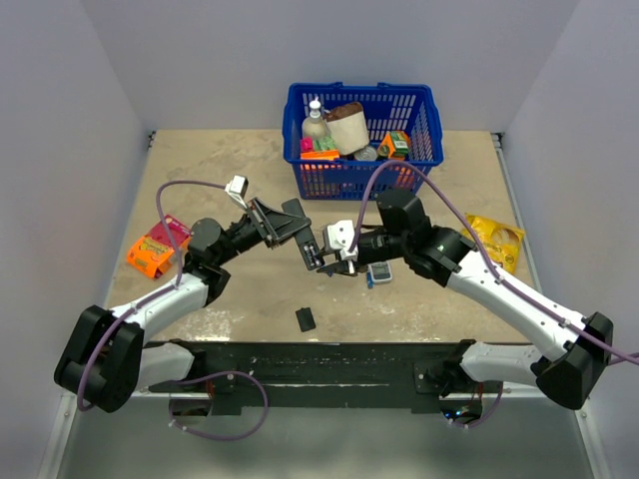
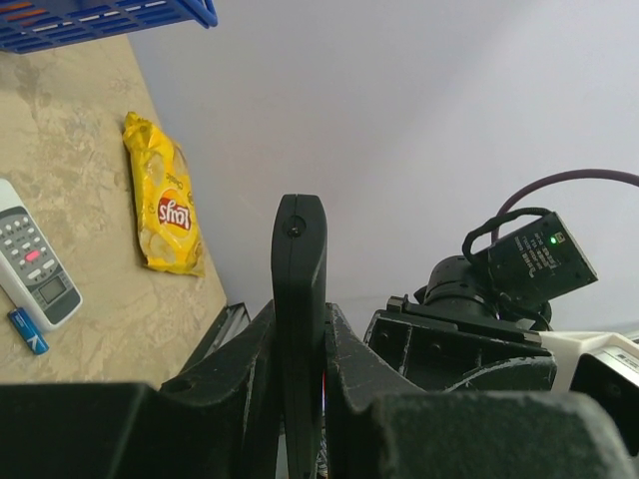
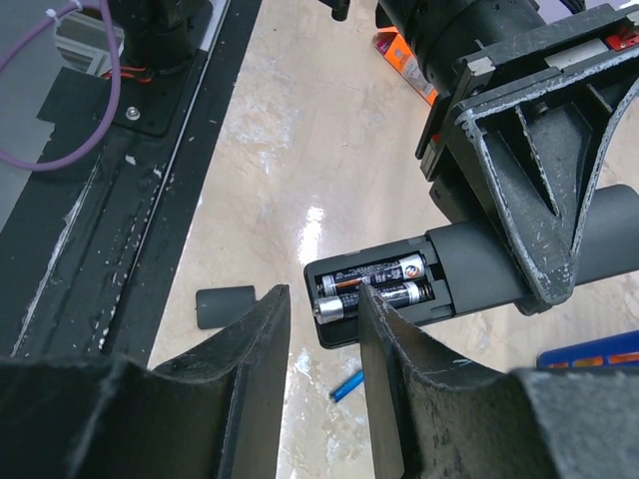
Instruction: Load the batteries into the remote control
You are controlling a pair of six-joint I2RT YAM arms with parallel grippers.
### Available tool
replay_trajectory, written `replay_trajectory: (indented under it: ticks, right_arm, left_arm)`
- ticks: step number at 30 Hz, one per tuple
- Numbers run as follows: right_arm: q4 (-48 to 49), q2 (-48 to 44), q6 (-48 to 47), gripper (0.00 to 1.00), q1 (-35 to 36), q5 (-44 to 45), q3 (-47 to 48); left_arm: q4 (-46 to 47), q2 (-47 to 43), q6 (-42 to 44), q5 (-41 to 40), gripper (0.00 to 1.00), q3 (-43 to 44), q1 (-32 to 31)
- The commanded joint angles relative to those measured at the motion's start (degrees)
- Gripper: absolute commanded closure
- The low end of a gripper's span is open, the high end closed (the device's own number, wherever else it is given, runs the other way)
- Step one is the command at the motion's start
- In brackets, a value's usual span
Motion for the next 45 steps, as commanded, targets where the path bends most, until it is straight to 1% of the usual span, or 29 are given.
replay_trajectory:
  ticks: [1,13,28,37,45]
  right_arm:
    - [1.39,0.63,-0.85,0.65,-0.28,-1.56,2.02]
    - [2.26,1.51,-0.85,0.69,-0.45,-1.56,1.23]
    - [6.13,2.92,0.38,0.74,-0.54,0.46,0.08]
    - [11.74,3.44,2.57,0.77,-0.98,2.31,-3.08]
    - [14.92,5.2,3.89,0.78,-2.83,1.43,-4.92]
  left_arm:
    - [2.13,-1.25,-0.05,1.0,1.0,2.78,0.28]
    - [4.41,-1.25,-1.72,1.96,1.0,2.87,0.28]
    - [6.87,-2.13,-3.74,2.93,1.0,3.04,-0.86]
    - [12.22,-1.6,-6.29,4.86,1.0,3.04,-1.48]
    - [17.86,-0.81,-10.07,6.71,1.0,2.34,-1.74]
